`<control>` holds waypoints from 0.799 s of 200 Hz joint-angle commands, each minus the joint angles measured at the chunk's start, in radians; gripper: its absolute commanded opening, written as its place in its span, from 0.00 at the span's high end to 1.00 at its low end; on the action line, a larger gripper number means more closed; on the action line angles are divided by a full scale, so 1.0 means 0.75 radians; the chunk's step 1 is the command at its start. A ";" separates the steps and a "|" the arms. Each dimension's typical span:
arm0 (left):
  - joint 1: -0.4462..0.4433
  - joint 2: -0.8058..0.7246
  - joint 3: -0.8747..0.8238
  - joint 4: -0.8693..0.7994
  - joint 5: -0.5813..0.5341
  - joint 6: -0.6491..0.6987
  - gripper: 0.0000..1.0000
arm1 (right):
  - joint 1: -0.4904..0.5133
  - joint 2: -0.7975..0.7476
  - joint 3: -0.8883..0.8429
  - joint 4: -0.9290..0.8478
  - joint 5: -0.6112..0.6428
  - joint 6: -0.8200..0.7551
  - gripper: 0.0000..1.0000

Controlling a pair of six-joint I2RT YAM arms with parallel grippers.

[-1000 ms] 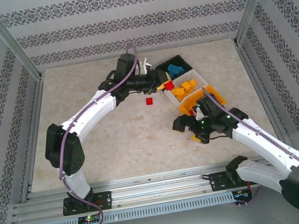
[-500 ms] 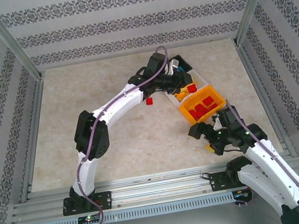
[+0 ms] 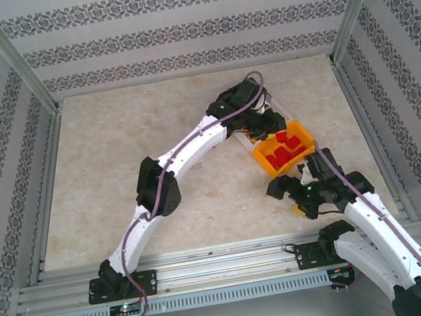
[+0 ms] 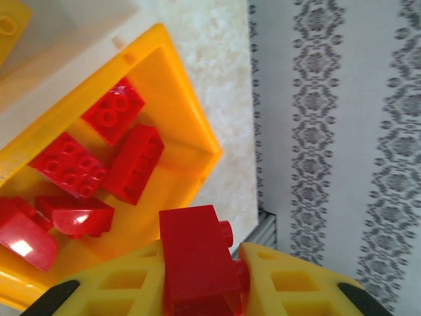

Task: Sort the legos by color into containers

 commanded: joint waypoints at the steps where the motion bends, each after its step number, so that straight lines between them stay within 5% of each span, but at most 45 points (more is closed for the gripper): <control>1: -0.014 0.048 0.069 -0.194 -0.083 0.062 0.71 | 0.029 0.014 0.067 -0.040 0.080 -0.093 0.02; 118: -0.029 0.152 0.157 -0.150 -0.087 0.007 0.64 | 0.158 0.208 0.269 -0.052 0.236 -0.289 0.02; 160: -0.032 0.146 0.161 -0.061 -0.072 0.005 0.43 | 0.177 0.234 0.286 -0.059 0.264 -0.322 0.02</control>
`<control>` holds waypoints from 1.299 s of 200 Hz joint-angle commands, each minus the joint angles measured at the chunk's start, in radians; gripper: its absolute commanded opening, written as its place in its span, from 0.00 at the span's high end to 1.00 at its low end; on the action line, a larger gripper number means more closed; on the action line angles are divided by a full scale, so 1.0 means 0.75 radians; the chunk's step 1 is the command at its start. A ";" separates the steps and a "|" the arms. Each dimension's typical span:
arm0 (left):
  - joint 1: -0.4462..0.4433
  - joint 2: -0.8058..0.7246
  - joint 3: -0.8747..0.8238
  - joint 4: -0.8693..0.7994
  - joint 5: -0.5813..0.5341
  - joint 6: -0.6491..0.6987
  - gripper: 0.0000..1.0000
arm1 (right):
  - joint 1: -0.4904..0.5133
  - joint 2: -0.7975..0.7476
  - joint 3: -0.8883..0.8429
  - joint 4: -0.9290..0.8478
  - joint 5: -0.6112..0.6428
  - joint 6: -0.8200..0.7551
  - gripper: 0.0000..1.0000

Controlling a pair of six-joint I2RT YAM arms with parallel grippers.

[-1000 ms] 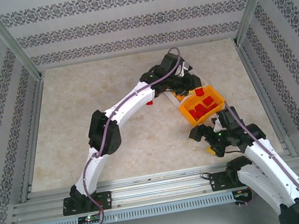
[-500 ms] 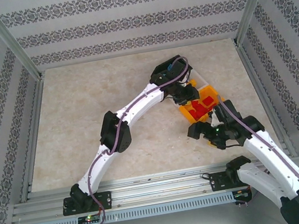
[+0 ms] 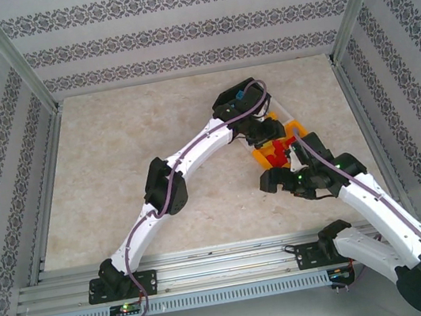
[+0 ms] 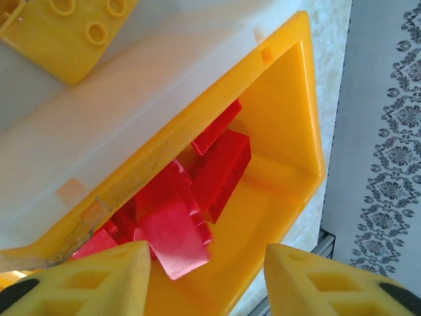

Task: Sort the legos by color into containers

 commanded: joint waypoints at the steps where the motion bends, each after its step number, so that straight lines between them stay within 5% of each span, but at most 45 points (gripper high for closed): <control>1: -0.024 0.004 0.044 0.064 0.009 0.000 0.42 | 0.013 0.013 0.038 -0.039 0.049 -0.049 0.02; 11: -0.024 0.000 0.047 0.071 -0.002 0.005 0.28 | 0.016 0.018 0.042 -0.038 0.050 -0.053 0.02; 21: -0.023 -0.009 0.046 0.075 -0.011 0.012 0.01 | 0.016 0.018 0.042 -0.036 0.048 -0.052 0.02; 78: -0.022 -0.070 0.048 0.049 -0.069 0.082 0.00 | 0.016 0.020 0.039 -0.038 0.041 -0.043 0.02; 176: -0.004 -0.530 -0.079 -0.480 -0.677 0.418 0.00 | 0.020 0.082 0.069 0.033 -0.087 -0.029 0.02; 225: 0.036 -0.945 -0.703 -0.321 -0.736 0.408 0.00 | 0.015 0.189 0.200 0.046 -0.038 -0.043 0.02; 260: 0.256 -1.407 -1.441 0.087 -0.528 0.175 0.00 | 0.023 0.351 0.351 0.073 -0.022 0.002 0.02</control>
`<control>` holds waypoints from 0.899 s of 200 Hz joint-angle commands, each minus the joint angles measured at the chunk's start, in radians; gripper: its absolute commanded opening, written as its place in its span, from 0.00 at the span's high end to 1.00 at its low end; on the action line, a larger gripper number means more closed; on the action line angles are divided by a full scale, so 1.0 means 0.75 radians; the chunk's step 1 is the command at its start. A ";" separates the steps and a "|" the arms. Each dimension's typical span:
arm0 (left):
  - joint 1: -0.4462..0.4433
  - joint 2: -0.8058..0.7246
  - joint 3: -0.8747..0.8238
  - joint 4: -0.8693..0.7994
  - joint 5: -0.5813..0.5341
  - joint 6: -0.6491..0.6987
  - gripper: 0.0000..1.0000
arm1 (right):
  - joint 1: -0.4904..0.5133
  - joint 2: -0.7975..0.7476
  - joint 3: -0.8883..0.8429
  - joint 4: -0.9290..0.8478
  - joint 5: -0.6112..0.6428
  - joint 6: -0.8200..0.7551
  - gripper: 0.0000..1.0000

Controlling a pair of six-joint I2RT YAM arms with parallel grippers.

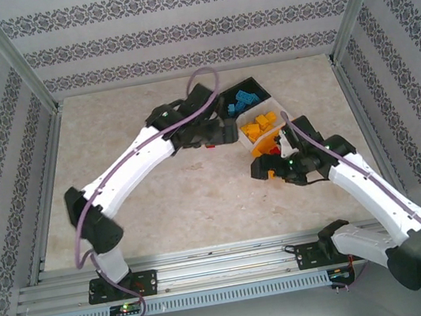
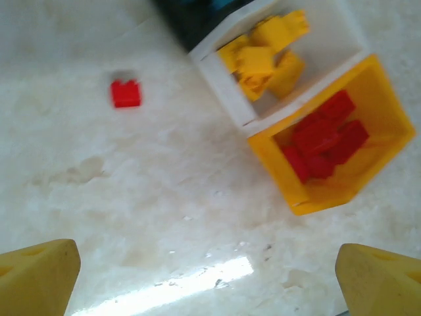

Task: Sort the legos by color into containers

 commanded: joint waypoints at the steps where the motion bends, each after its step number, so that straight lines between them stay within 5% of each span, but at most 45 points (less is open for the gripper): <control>1: 0.175 -0.289 -0.416 0.301 0.113 -0.172 0.00 | 0.015 0.090 0.108 0.043 0.030 0.029 0.02; 26: 0.372 -0.641 -0.875 0.549 0.247 -0.359 0.00 | 0.022 0.225 0.263 0.011 0.054 0.041 0.02; 53: 0.523 -0.840 -1.041 0.501 0.332 -0.313 0.00 | 0.042 0.346 0.403 -0.006 0.099 0.071 0.02; 143: 0.743 -0.788 -1.155 0.409 0.649 -0.085 0.00 | 0.225 0.965 1.037 -0.318 0.317 0.197 0.03; 180: 0.744 -0.779 -1.162 0.330 0.619 -0.012 0.00 | 0.261 1.246 1.375 -0.514 0.421 0.185 0.05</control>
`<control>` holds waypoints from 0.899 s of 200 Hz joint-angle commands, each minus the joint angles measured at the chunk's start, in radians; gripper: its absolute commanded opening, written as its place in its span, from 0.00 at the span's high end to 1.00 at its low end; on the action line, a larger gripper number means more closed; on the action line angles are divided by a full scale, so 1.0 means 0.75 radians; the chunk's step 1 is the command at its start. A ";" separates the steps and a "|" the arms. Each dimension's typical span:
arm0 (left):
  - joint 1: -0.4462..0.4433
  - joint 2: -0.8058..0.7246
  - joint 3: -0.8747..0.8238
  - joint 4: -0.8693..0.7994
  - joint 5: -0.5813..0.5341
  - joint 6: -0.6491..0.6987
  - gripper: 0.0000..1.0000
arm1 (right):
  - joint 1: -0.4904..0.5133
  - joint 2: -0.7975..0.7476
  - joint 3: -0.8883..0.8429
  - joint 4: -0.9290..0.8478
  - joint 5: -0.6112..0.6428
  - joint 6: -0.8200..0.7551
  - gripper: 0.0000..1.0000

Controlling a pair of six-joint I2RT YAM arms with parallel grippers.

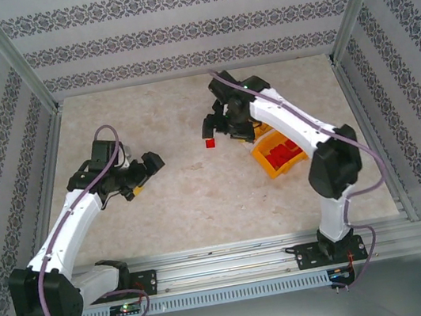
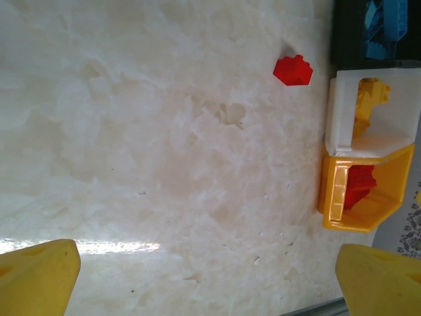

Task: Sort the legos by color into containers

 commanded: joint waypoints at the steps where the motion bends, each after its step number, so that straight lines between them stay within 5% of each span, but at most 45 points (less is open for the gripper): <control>1: 0.008 0.004 -0.005 -0.060 0.037 0.079 0.00 | 0.019 0.122 0.168 -0.210 0.120 0.013 0.05; 103: 0.022 0.016 0.083 -0.178 -0.048 0.175 0.00 | 0.010 0.707 0.876 -0.417 0.087 -0.038 0.24; 180: 0.017 0.113 0.213 -0.250 -0.098 0.287 0.00 | -0.011 0.865 0.921 -0.389 0.071 -0.017 0.34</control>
